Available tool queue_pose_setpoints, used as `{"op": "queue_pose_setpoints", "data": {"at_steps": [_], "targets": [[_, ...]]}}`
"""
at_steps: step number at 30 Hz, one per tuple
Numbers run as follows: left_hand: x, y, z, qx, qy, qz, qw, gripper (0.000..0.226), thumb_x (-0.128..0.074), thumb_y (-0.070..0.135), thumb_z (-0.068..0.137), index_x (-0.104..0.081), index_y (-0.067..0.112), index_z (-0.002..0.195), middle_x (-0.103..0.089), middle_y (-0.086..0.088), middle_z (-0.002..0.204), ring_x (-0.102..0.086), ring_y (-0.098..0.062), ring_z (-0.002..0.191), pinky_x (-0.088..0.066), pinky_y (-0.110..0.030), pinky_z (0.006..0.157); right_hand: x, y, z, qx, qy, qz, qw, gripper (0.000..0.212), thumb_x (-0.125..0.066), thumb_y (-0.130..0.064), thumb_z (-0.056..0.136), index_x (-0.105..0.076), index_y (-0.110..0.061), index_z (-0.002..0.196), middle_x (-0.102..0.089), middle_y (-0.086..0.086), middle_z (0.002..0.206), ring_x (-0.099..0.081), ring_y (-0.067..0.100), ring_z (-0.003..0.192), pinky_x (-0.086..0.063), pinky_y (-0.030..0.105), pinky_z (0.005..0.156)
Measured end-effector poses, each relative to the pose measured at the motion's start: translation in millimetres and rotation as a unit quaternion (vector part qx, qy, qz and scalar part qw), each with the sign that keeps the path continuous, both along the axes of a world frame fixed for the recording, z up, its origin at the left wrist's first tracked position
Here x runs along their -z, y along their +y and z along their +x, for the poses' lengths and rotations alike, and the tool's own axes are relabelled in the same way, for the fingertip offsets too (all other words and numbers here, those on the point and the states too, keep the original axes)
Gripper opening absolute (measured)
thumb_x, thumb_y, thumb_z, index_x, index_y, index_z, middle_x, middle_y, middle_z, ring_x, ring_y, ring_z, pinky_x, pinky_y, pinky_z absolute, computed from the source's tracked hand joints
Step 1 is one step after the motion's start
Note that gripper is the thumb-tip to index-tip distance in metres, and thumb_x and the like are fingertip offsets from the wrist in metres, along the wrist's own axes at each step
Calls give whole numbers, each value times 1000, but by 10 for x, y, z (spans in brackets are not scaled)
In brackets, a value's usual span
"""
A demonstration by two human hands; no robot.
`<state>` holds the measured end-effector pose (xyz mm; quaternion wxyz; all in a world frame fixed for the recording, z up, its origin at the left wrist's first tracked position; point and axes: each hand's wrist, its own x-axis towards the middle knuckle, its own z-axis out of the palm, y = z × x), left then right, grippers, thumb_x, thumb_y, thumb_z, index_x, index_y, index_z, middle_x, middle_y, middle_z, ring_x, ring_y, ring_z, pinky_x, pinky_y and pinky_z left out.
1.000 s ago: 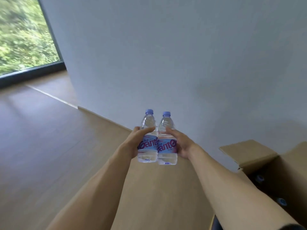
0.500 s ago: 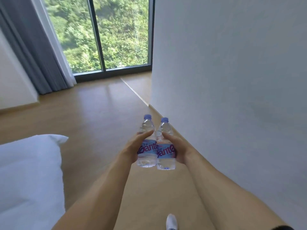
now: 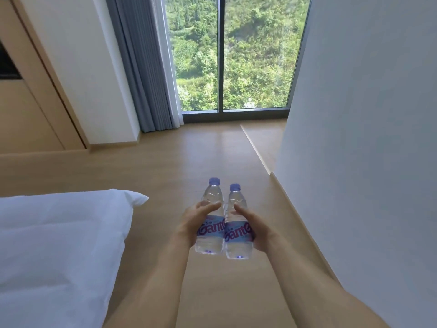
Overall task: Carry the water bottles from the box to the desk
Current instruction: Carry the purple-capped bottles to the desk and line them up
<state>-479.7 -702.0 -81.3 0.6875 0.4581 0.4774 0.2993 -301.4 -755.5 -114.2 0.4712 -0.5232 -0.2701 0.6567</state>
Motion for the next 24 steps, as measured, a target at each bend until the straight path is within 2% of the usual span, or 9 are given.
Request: {"op": "queue_pose_setpoints", "data": {"at_steps": [2, 5, 7, 9, 11, 14, 17, 20, 24], "targets": [[-52, 146, 115, -16, -1, 7, 1000, 41, -85, 31, 78, -64, 10, 106, -70, -25, 106, -69, -47, 98, -52, -65, 93, -94, 223, 146, -20, -14, -1, 1000, 67, -71, -50, 86, -54, -11, 138, -69, 22, 121, -70, 35, 102, -60, 44, 83], [-105, 357, 222, -43, -3, 9, 999, 49, -82, 33, 80, -65, 7, 117, -71, -27, 113, -68, -49, 103, -53, -64, 93, -205, 534, 273, -48, -12, -6, 999, 62, -67, -48, 91, -55, -10, 138, -70, 22, 118, -73, 31, 91, -60, 39, 72], [-114, 516, 255, -61, -8, 9, 998, 47, -81, 34, 82, -65, 9, 117, -70, -28, 115, -68, -50, 103, -54, -63, 92, -240, 757, 328, -61, -19, 0, 998, 63, -64, -47, 93, -54, -5, 139, -67, 24, 124, -70, 33, 97, -60, 43, 80], [-113, 682, 272, -72, -16, 5, 997, 46, -79, 34, 83, -64, 10, 119, -70, -28, 116, -68, -50, 104, -53, -64, 93, -245, 986, 361, -67, -32, -1, 997, 65, -63, -48, 94, -53, 0, 137, -62, 27, 130, -66, 37, 104, -55, 50, 95], [-100, 846, 274, -78, -24, 1, 997, 47, -77, 32, 87, -62, 10, 126, -69, -28, 118, -67, -50, 106, -51, -66, 95, -255, 1206, 350, -72, -43, -8, 996, 60, -64, -48, 93, -55, -4, 132, -57, 30, 135, -62, 39, 109, -48, 54, 105], [-60, 1147, 233, -96, -34, -7, 995, 47, -72, 29, 91, -58, 7, 129, -66, -31, 123, -64, -53, 111, -49, -67, 98, -235, 1572, 294, -70, -42, -16, 997, 62, -65, -48, 92, -53, -6, 136, -57, 30, 135, -61, 43, 117, -46, 56, 107], [-9, 1538, 167, -102, -50, -15, 993, 45, -70, 27, 93, -58, 8, 131, -65, -31, 124, -62, -53, 113, -48, -67, 99, -179, 2008, 206, -82, -35, -20, 996, 52, -67, -49, 91, -55, -11, 125, -58, 29, 134, -59, 45, 123, -46, 56, 107], [52, 2059, 50, -105, -60, -27, 992, 43, -69, 27, 93, -60, 9, 131, -65, -31, 124, -63, -52, 113, -47, -67, 100, -159, 2514, 69, -94, -36, -24, 995, 50, -68, -49, 90, -56, -11, 121, -64, 26, 128, -65, 42, 114, -52, 52, 101], [30, 2881, -148, -114, -86, -24, 989, 42, -67, 25, 93, -60, 7, 131, -63, -31, 127, -61, -54, 114, -46, -68, 101, -174, 3282, -132, -108, -22, -22, 994, 54, -66, -47, 91, -59, -8, 127, -73, 20, 110, -73, 31, 91, -61, 41, 79]]}}
